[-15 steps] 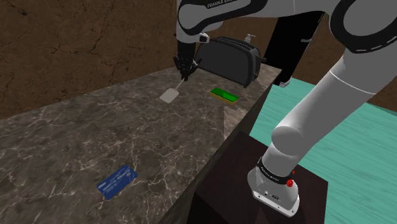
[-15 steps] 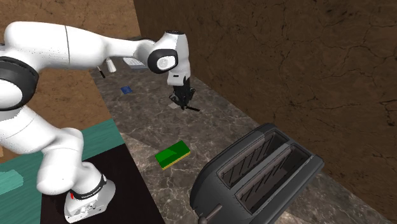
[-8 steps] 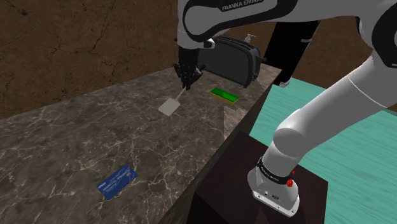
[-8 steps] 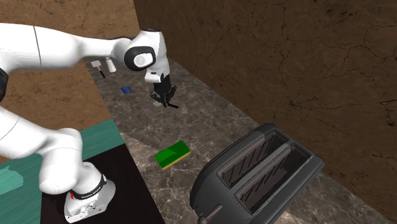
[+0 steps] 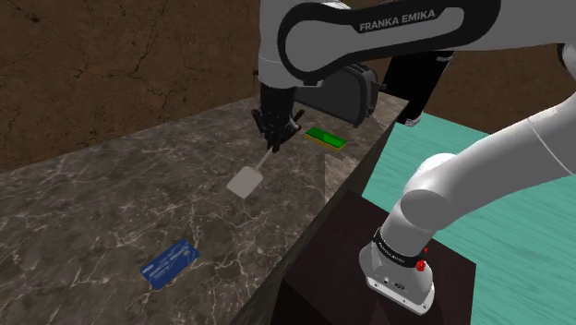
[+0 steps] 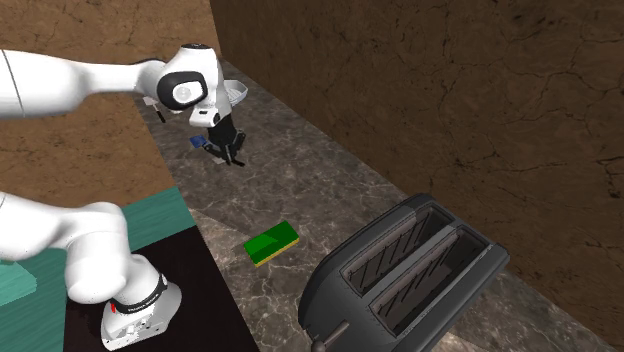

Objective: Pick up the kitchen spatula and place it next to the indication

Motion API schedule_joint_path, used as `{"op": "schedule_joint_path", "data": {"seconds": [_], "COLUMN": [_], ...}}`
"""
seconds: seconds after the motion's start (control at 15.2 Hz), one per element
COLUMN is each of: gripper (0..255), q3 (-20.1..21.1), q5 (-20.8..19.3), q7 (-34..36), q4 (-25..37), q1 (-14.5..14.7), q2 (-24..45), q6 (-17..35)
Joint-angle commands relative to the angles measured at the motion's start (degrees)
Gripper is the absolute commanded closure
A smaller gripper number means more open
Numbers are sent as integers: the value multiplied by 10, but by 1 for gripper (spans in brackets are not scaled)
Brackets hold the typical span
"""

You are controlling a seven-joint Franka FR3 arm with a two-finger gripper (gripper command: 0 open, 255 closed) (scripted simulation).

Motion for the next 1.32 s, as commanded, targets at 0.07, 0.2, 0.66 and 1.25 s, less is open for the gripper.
{"op": "schedule_joint_path", "data": {"seconds": [0.07,0.2,0.66,1.25], "gripper": [255,255,255,255], "q3": [20,35,97,154], "q5": [24,40,97,139], "q7": [30,51,137,195], "q4": [-15,-22,-28,-41], "q1": [24,41,96,126], "q2": [-35,-54,-101,-110], "q6": [-18,-27,-59,-44]}}
